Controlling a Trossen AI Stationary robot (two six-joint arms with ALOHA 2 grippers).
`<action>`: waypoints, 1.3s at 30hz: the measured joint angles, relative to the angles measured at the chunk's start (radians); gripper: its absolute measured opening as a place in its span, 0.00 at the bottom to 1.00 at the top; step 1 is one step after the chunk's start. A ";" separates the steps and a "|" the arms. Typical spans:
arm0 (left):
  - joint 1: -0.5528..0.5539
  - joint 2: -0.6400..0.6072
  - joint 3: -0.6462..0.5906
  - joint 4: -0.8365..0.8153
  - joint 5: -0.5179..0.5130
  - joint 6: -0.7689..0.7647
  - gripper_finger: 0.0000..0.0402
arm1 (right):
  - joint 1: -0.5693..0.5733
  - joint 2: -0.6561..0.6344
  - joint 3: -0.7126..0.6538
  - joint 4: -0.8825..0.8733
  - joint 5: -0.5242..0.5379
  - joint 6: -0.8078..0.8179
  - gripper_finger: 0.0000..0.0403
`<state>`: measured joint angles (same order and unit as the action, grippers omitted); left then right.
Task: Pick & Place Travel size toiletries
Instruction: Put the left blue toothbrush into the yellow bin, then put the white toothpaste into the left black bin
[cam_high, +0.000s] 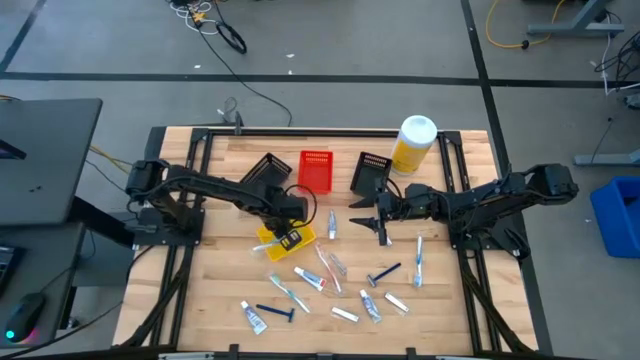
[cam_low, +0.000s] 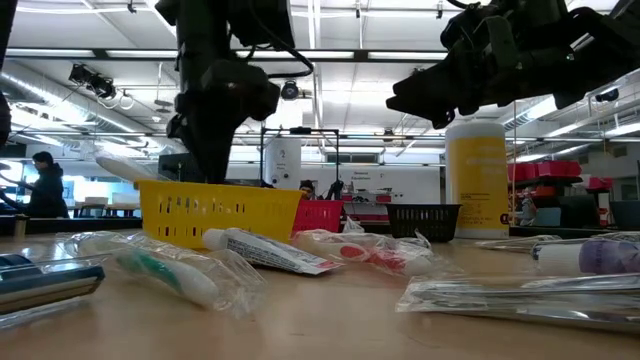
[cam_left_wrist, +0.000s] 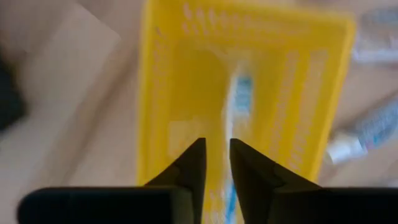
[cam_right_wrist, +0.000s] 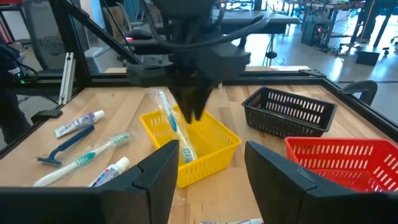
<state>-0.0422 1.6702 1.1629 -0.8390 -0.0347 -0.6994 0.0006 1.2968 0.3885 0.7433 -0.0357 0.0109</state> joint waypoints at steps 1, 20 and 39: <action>0.000 -0.004 0.007 -0.010 -0.016 -0.001 0.24 | 0.000 0.000 0.000 0.000 0.000 0.000 0.48; -0.276 -0.126 0.173 -0.067 -0.362 0.031 0.30 | 0.017 0.000 0.000 -0.002 -0.026 -0.027 0.52; -0.325 -0.489 -0.341 0.511 -0.461 0.217 0.30 | 0.021 0.000 0.001 0.016 -0.018 -0.002 0.62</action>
<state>-0.3672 1.1812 0.8219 -0.3283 -0.4961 -0.4828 0.0212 1.2968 0.3893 0.7596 -0.0536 0.0091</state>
